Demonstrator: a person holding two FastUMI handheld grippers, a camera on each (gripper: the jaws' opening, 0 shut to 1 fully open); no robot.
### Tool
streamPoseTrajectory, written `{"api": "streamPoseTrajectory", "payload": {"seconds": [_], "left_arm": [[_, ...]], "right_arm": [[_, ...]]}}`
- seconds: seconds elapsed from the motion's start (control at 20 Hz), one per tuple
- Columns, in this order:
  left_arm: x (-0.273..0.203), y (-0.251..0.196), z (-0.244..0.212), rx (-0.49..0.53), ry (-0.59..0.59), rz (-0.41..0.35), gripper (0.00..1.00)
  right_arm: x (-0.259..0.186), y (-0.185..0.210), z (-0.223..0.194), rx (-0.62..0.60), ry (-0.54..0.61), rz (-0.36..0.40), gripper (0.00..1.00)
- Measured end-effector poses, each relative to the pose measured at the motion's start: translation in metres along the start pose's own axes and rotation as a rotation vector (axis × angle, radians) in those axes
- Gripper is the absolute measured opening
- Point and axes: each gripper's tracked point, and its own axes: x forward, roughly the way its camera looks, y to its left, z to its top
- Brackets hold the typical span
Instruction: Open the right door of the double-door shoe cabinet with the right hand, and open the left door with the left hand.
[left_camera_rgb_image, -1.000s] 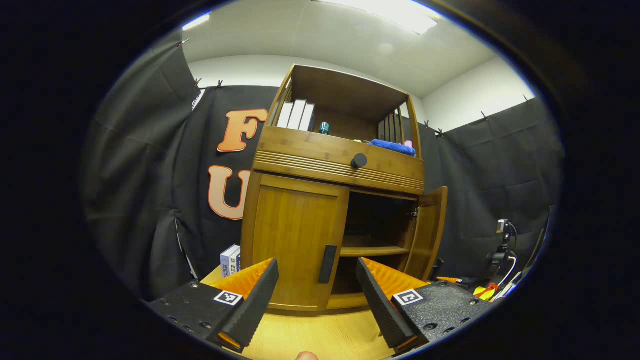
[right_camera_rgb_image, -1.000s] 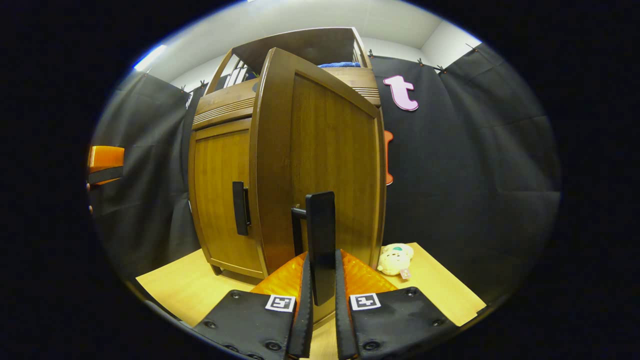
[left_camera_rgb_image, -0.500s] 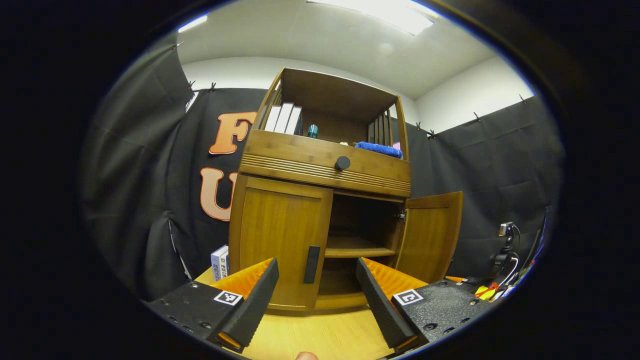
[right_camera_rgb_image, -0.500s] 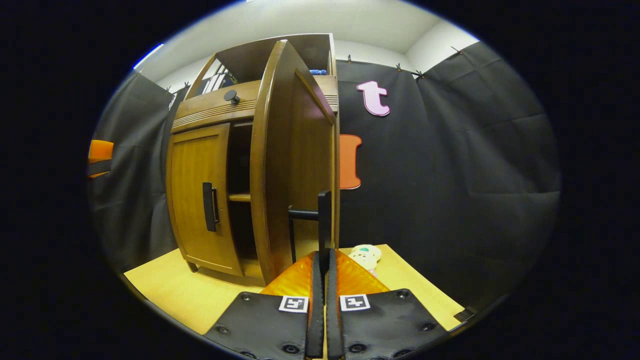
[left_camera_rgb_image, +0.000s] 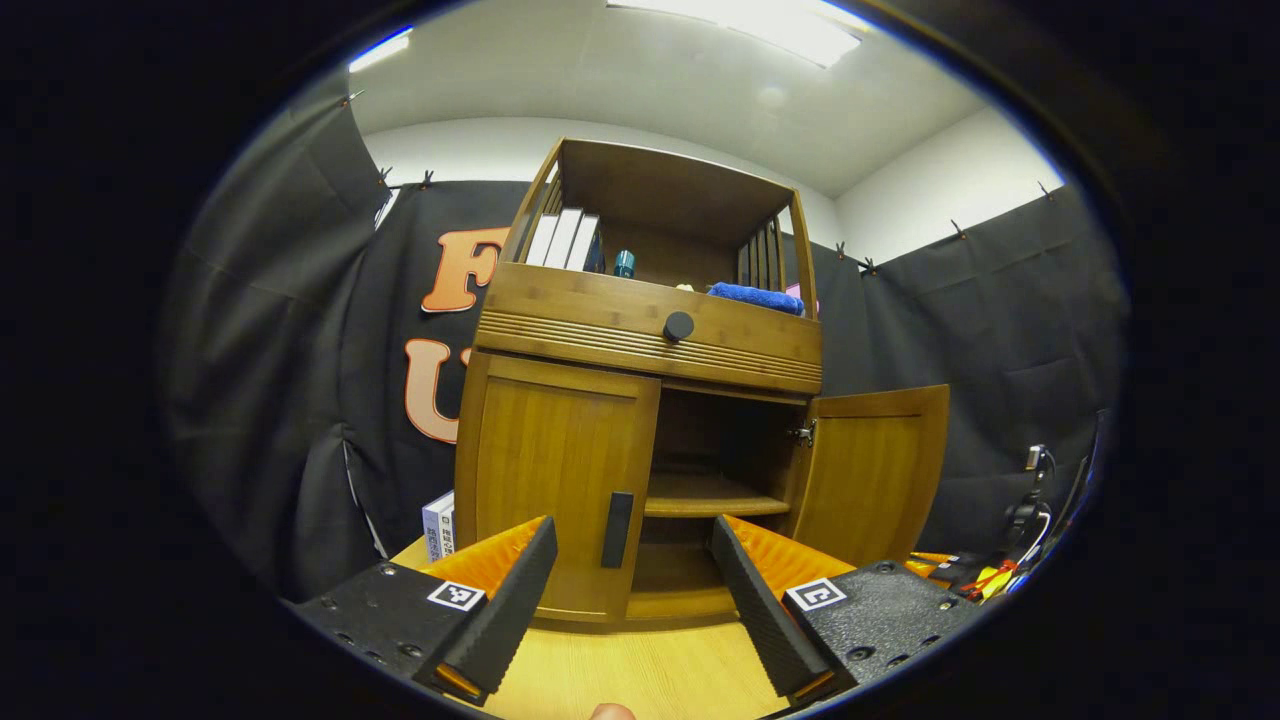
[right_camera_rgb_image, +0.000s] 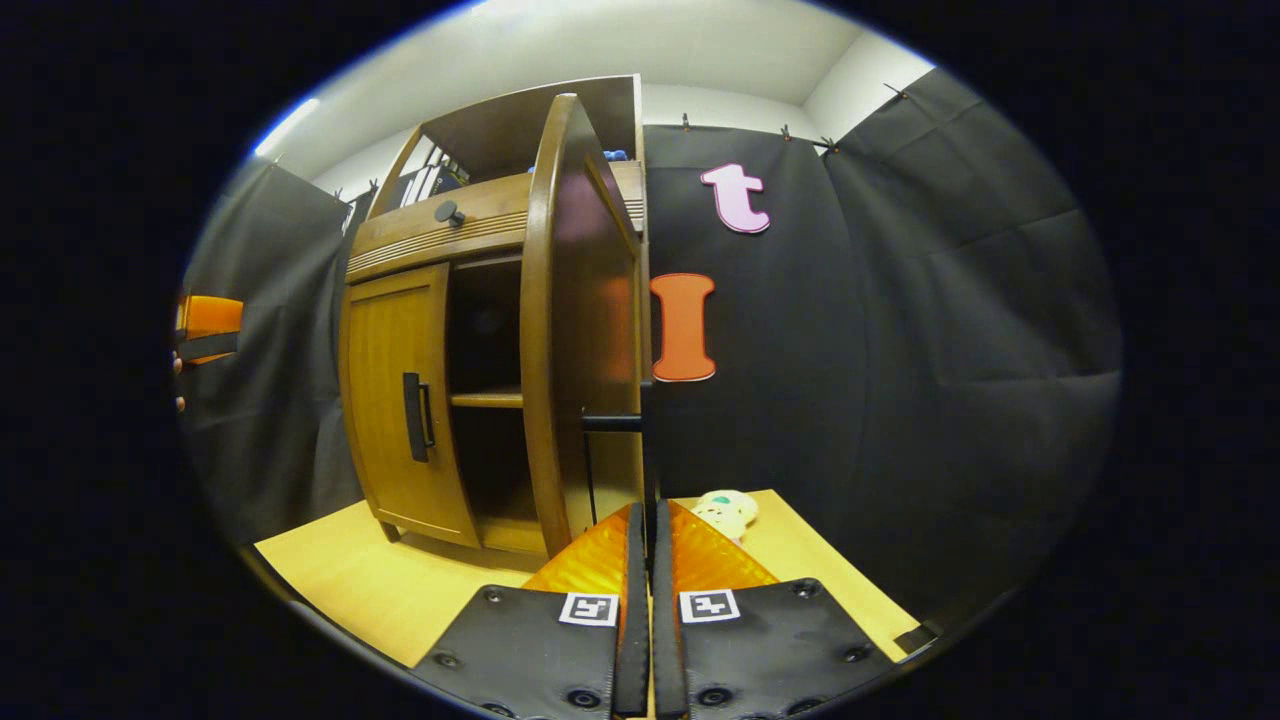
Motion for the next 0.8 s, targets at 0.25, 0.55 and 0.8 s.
{"api": "streamPoseTrajectory", "payload": {"seconds": [0.25, 0.55, 0.8], "left_arm": [[0.021, -0.006, -0.011, 0.017, -0.007, 0.023, 0.95], [0.062, -0.012, -0.053, 0.005, 0.050, 0.039, 0.95], [0.110, -0.010, -0.089, 0.042, 0.079, 0.033, 0.92]], "right_arm": [[-0.017, -0.039, -0.006, 0.082, 0.005, -0.011, 0.08], [-0.042, -0.057, 0.001, 0.088, -0.031, -0.016, 0.08], [-0.053, -0.060, 0.005, 0.058, -0.048, -0.018, 0.61]]}}
